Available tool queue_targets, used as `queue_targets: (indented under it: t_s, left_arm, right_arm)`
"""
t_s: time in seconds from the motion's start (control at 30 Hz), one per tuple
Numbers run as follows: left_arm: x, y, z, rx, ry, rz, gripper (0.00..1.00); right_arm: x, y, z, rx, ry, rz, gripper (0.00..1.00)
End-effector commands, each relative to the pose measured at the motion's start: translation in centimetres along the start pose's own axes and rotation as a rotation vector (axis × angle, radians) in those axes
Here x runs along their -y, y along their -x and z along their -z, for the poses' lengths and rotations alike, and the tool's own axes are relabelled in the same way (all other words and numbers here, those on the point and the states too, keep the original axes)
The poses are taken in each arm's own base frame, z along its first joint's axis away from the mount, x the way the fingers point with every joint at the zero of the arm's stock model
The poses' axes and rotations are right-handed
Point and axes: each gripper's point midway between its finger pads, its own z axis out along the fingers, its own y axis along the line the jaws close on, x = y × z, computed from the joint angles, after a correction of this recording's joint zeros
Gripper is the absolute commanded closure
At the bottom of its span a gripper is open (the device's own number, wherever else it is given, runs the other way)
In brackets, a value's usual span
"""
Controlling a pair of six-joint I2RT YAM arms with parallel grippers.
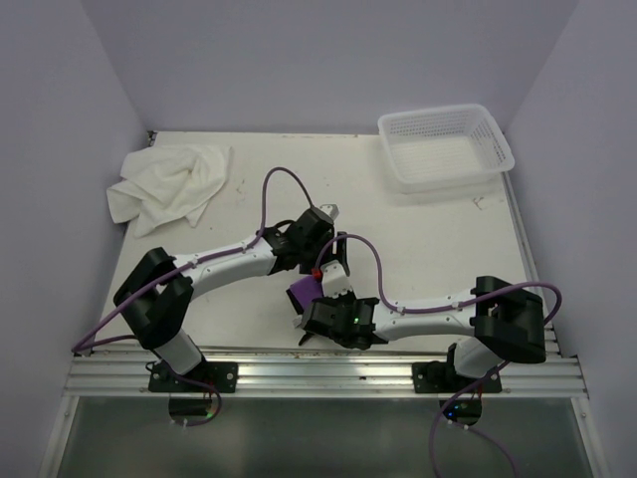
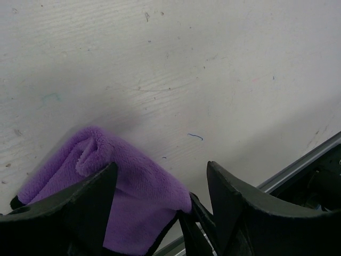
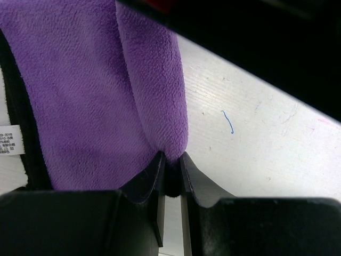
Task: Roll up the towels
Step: Roll the towel
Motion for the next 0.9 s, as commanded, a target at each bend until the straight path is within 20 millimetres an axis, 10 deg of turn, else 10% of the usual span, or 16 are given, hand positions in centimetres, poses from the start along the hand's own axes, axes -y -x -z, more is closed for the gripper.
queue_targets:
  t_s: [0.0, 0.87]
  left_arm:
    - [0.7, 0.4, 0.8, 0.028, -0.018, -0.036, 0.28]
    - [-1.9, -1.3, -2.3, 0.020, 0.043, -0.024, 0.55]
  right_arm:
    - [0.2, 0.0, -0.2, 0.004, -0.016, -0.023, 1.00]
    - [1.8, 0.7, 0.4, 0.046, -0.055, -0.063, 1.00]
